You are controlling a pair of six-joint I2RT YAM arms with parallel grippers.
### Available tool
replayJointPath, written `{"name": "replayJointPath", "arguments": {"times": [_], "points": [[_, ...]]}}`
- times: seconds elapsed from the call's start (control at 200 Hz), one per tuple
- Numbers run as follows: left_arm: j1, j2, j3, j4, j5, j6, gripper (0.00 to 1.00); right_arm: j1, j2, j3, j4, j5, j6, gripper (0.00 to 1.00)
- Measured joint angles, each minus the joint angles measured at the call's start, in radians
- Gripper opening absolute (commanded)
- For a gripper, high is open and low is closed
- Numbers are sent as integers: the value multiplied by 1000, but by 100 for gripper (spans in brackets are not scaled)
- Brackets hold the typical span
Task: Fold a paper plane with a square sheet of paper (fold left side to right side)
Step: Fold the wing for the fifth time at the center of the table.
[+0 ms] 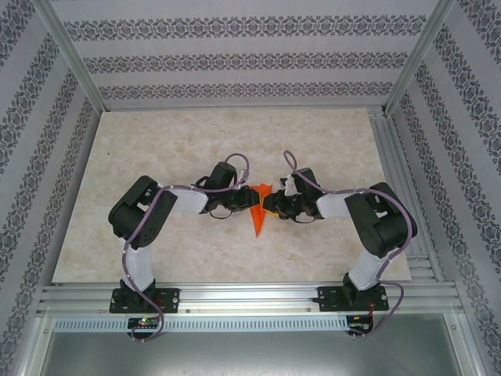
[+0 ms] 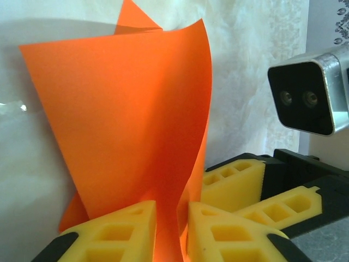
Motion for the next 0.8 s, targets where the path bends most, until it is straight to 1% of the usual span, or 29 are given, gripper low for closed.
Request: {"name": "replayJointPath", "arguments": {"times": [0.085, 0.26, 0.345, 0.49, 0.799], "points": [[0, 0, 6, 0, 3, 0, 18, 2, 2, 3, 0, -1, 0, 33], [0, 0, 7, 0, 3, 5, 6, 2, 2, 5, -1, 0, -1, 33], [0, 0, 7, -1, 2, 14, 3, 2, 3, 5, -2, 0, -1, 33], [0, 0, 7, -3, -10, 31, 0, 2, 3, 9, -5, -1, -2, 35], [6, -7, -1, -18, -37, 64, 0, 2, 3, 14, -14, -3, -5, 36]]}}
